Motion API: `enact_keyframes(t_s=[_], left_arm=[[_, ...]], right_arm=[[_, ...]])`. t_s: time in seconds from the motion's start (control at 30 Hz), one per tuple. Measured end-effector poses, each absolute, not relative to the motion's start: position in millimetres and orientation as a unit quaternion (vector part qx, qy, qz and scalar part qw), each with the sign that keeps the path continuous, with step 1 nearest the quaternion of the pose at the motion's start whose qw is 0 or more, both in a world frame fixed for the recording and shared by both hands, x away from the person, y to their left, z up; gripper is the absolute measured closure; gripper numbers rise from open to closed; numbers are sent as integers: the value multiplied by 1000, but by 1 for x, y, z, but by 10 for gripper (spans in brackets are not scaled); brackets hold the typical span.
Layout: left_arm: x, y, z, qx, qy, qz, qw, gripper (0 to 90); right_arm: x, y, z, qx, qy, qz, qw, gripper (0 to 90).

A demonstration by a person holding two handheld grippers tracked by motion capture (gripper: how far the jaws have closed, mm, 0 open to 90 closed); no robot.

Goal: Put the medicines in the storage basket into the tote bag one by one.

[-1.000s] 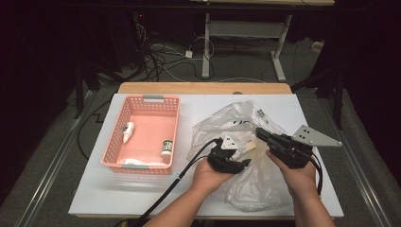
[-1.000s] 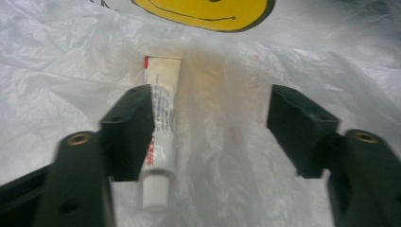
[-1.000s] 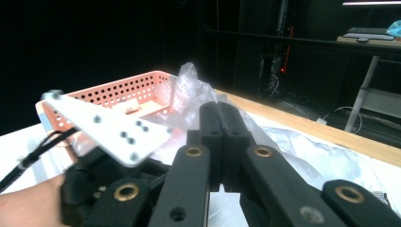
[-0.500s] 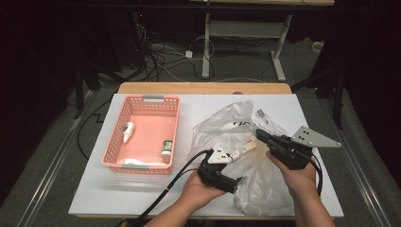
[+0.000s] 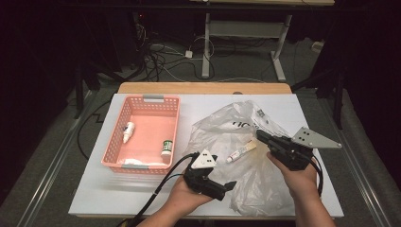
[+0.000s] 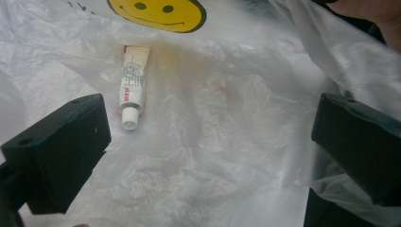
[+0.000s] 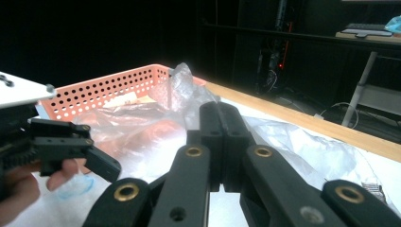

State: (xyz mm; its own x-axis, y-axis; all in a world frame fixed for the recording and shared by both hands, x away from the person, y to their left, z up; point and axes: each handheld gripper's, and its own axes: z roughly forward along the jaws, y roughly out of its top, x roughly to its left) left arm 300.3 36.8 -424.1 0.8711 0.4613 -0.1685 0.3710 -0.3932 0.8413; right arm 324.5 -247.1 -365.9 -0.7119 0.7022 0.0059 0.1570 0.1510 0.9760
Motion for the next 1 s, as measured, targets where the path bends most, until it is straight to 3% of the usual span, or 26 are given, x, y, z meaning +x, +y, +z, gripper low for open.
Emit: enact_keyframes(t_s=[1.0], left_arm=[[280, 116, -415, 808, 284, 84, 510, 0]], right_arm=[[325, -257, -369, 312, 718, 574, 240, 900]])
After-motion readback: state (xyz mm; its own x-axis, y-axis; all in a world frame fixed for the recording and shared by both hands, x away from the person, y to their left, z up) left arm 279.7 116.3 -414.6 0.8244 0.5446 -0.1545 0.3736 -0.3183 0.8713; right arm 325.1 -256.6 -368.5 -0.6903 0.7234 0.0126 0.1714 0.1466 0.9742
